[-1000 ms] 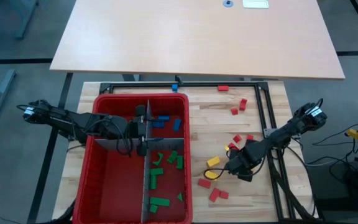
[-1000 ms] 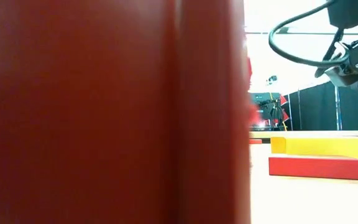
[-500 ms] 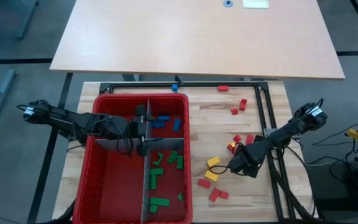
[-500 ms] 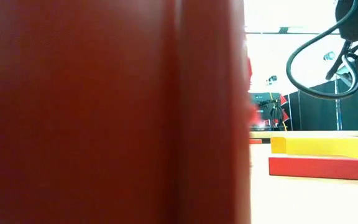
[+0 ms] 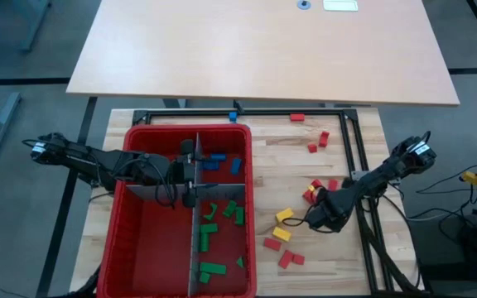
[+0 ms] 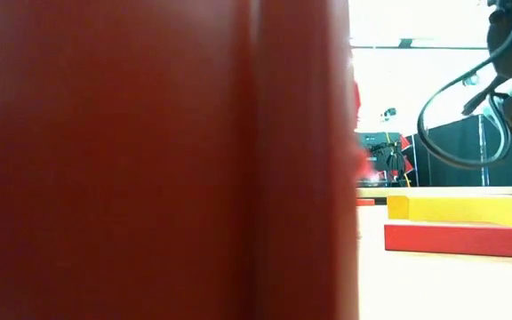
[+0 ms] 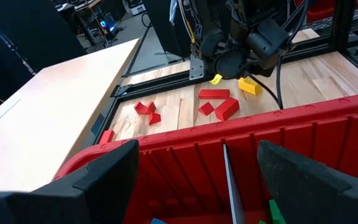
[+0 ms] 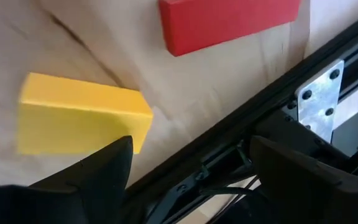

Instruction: Sort blocks

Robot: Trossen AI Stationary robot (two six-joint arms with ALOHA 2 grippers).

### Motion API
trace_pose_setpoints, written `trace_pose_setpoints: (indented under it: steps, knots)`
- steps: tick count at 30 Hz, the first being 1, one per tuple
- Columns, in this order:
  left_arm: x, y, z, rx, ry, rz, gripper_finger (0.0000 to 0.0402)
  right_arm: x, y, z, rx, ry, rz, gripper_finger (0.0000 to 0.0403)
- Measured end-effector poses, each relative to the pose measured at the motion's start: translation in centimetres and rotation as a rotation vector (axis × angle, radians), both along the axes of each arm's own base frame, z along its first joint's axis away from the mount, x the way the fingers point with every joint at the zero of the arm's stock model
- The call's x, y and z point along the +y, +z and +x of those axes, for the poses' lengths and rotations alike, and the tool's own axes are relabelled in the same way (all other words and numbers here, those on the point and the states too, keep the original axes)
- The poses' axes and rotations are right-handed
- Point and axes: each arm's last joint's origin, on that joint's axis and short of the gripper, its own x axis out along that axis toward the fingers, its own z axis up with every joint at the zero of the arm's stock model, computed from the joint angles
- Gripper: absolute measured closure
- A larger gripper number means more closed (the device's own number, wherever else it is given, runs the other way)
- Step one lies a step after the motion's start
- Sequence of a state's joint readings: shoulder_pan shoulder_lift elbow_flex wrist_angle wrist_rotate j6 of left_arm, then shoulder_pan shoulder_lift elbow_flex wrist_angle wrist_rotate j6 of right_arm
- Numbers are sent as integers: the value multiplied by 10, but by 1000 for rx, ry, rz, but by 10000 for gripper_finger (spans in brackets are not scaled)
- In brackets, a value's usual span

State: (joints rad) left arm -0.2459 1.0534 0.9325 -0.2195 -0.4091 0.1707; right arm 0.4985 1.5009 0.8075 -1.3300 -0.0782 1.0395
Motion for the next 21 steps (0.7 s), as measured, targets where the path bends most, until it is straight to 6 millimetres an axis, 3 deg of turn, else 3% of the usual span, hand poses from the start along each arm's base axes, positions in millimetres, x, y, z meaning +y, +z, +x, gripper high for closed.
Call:
trace_pose_setpoints:
  steps: [12, 21]
  knots:
    - [0, 0, 0, 0, 0, 0, 89, 2, -8, 1, -33, -35, 63, 145]
    - [0, 0, 0, 1, -1, 3, 89, 12, -2, 19, -171, -21, 159, 164]
